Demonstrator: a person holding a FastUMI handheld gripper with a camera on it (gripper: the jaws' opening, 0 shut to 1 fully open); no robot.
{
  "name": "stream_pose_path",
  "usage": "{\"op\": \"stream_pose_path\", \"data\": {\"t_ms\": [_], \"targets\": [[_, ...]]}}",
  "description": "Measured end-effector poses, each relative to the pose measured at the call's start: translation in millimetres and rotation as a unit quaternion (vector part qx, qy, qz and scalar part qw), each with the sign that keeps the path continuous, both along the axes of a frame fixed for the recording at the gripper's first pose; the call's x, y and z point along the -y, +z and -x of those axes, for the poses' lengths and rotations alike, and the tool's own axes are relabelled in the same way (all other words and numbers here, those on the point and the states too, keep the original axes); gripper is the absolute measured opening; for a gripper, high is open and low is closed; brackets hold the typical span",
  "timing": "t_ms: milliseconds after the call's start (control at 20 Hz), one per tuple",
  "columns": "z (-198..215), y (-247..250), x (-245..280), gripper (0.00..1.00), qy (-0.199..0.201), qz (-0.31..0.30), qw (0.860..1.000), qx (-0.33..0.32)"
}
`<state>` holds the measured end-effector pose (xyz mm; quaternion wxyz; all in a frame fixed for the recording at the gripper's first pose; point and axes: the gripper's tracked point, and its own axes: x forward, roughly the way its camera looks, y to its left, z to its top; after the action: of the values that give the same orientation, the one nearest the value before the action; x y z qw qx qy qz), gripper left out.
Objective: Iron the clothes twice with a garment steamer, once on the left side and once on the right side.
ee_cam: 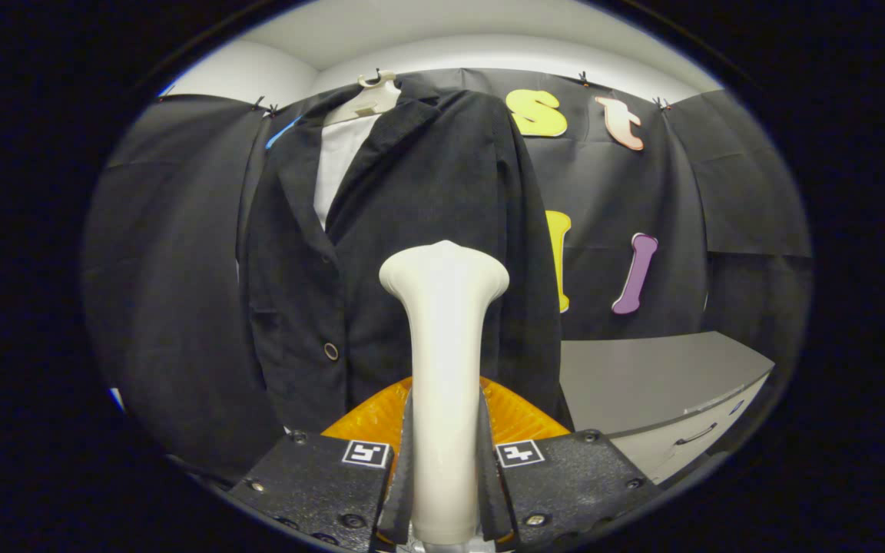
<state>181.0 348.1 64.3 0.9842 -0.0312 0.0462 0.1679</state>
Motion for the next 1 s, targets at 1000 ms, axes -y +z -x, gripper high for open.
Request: {"op": "stream_pose_path", "data": {"t_ms": [1000], "targets": [[33, -84, 19, 0.37, 0.009, 0.073, 0.996, -0.055]]}}
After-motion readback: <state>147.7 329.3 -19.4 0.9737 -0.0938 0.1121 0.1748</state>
